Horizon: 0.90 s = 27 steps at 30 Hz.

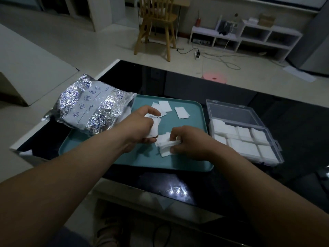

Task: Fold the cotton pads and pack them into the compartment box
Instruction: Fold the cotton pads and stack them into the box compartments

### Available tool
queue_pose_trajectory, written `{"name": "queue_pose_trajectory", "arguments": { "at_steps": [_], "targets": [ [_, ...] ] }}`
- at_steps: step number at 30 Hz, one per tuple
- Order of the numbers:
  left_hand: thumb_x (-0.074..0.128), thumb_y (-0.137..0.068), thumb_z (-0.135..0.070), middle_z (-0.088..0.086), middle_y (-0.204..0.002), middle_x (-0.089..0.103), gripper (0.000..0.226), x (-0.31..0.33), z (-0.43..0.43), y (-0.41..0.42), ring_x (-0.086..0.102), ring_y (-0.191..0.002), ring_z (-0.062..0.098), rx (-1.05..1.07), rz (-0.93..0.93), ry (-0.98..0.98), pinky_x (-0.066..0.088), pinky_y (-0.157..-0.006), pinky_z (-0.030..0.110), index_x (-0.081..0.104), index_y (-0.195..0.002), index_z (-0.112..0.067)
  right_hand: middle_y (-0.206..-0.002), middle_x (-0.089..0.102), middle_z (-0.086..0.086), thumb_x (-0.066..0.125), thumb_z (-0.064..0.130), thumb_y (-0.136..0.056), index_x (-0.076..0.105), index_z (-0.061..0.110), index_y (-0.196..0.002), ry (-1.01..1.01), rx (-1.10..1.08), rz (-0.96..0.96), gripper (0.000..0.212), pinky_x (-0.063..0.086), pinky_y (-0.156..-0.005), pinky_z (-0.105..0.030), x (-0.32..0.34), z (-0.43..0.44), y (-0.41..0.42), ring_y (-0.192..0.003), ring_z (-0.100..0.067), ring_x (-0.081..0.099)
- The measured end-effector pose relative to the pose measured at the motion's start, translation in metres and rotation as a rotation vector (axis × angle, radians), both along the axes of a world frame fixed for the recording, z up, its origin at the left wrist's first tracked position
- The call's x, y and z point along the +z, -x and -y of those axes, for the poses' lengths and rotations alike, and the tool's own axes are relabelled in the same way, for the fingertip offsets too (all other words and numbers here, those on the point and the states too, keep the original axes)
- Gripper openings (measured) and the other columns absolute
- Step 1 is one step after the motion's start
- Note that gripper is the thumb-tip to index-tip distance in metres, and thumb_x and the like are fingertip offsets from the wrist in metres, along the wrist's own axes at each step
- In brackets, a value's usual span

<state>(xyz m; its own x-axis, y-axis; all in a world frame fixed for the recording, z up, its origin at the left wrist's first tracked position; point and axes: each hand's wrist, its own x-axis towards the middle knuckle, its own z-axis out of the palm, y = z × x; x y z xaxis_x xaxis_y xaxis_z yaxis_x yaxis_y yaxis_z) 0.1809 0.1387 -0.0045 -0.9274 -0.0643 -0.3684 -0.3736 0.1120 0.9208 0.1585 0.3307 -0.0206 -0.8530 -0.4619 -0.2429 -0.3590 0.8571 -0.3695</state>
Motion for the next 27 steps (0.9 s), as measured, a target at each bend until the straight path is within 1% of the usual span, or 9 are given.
{"name": "queue_pose_trajectory", "arguments": {
  "at_steps": [4, 9, 12, 15, 18, 21, 23, 25, 27],
  "targets": [
    [0.034, -0.086, 0.011, 0.014, -0.103, 0.055, 0.054, -0.001, -0.001, -0.001, 0.059, -0.082, 0.026, 0.072, 0.052, -0.105, 0.053, -0.05, 0.024, 0.07, -0.105, -0.025, -0.093, 0.068, 0.005, 0.078, 0.03, -0.091, 0.069, 0.023, -0.096, 0.221, -0.142, 0.097, 0.013, 0.047, -0.067, -0.028, 0.011, -0.012, 0.0, -0.083, -0.015, 0.063],
    [0.036, -0.083, 0.01, 0.011, -0.112, 0.046, 0.058, -0.006, -0.009, -0.003, 0.052, -0.088, 0.026, 0.17, 0.072, -0.335, 0.055, -0.055, 0.028, 0.072, -0.109, -0.027, -0.094, 0.077, -0.012, 0.077, 0.024, -0.093, 0.067, 0.019, -0.088, 0.544, -0.347, 0.316, 0.013, 0.052, -0.073, -0.034, 0.018, -0.026, 0.003, -0.081, -0.018, 0.068],
    [0.041, -0.087, 0.0, 0.008, -0.087, 0.047, 0.038, -0.003, -0.017, -0.006, 0.047, -0.071, 0.02, 0.193, 0.084, -0.534, 0.042, -0.05, 0.026, 0.068, -0.104, -0.021, -0.087, 0.073, -0.015, 0.071, 0.014, -0.097, 0.064, 0.011, -0.095, 0.719, -0.459, 0.408, 0.008, 0.053, -0.066, -0.031, 0.018, -0.021, -0.001, -0.076, -0.019, 0.072],
    [0.058, -0.094, -0.017, 0.002, -0.064, 0.049, 0.02, -0.008, -0.029, -0.008, 0.045, -0.058, 0.013, 0.125, 0.055, -0.562, 0.032, -0.05, 0.025, 0.058, -0.114, -0.019, -0.087, 0.076, -0.012, 0.069, 0.016, -0.096, 0.062, 0.007, -0.101, 0.699, -0.475, 0.211, 0.012, 0.056, -0.067, -0.039, 0.02, -0.009, -0.008, -0.072, -0.018, 0.074],
    [0.077, -0.087, -0.038, 0.006, -0.09, 0.069, 0.056, -0.012, -0.039, -0.009, 0.057, -0.078, 0.019, 0.055, 0.016, -0.574, 0.039, -0.062, 0.032, 0.056, -0.131, -0.012, -0.082, 0.071, -0.004, 0.064, 0.022, -0.093, 0.056, 0.015, -0.094, 0.548, -0.404, -0.084, 0.011, 0.054, -0.067, -0.043, 0.024, 0.007, -0.02, -0.076, -0.024, 0.069],
    [0.074, -0.088, -0.035, 0.019, -0.108, 0.069, 0.051, -0.01, -0.042, -0.009, 0.062, -0.084, 0.024, 0.087, 0.01, -0.656, 0.044, -0.071, 0.038, 0.054, -0.129, -0.012, -0.081, 0.067, 0.002, 0.063, 0.027, -0.092, 0.05, 0.021, -0.093, 0.487, -0.334, -0.199, 0.015, 0.053, -0.067, -0.043, 0.025, 0.018, -0.032, -0.074, -0.021, 0.064],
    [0.065, -0.097, -0.024, 0.018, -0.115, 0.071, 0.038, -0.01, -0.038, -0.006, 0.065, -0.093, 0.027, 0.12, 0.027, -0.715, 0.047, -0.074, 0.039, 0.056, -0.133, -0.017, -0.088, 0.068, 0.007, 0.069, 0.038, -0.091, 0.05, 0.028, -0.106, 0.54, -0.305, -0.142, 0.026, 0.057, -0.066, -0.034, 0.03, 0.02, -0.037, -0.074, -0.01, 0.066],
    [0.057, -0.1, -0.02, 0.012, -0.111, 0.073, 0.031, -0.01, -0.034, -0.004, 0.064, -0.095, 0.027, 0.12, 0.037, -0.738, 0.047, -0.069, 0.036, 0.06, -0.131, -0.023, -0.093, 0.068, 0.006, 0.071, 0.04, -0.093, 0.051, 0.028, -0.121, 0.679, -0.325, 0.013, 0.036, 0.054, -0.062, -0.02, 0.034, 0.021, -0.038, -0.072, -0.003, 0.068],
    [0.052, -0.1, -0.019, 0.011, -0.113, 0.071, 0.032, -0.009, -0.031, -0.005, 0.063, -0.092, 0.027, 0.1, 0.05, -0.739, 0.048, -0.068, 0.036, 0.061, -0.129, -0.025, -0.095, 0.07, 0.002, 0.069, 0.034, -0.097, 0.057, 0.024, -0.118, 0.754, -0.373, 0.067, 0.026, 0.054, -0.067, -0.024, 0.034, 0.021, -0.035, -0.076, -0.007, 0.07]
  ]
}}
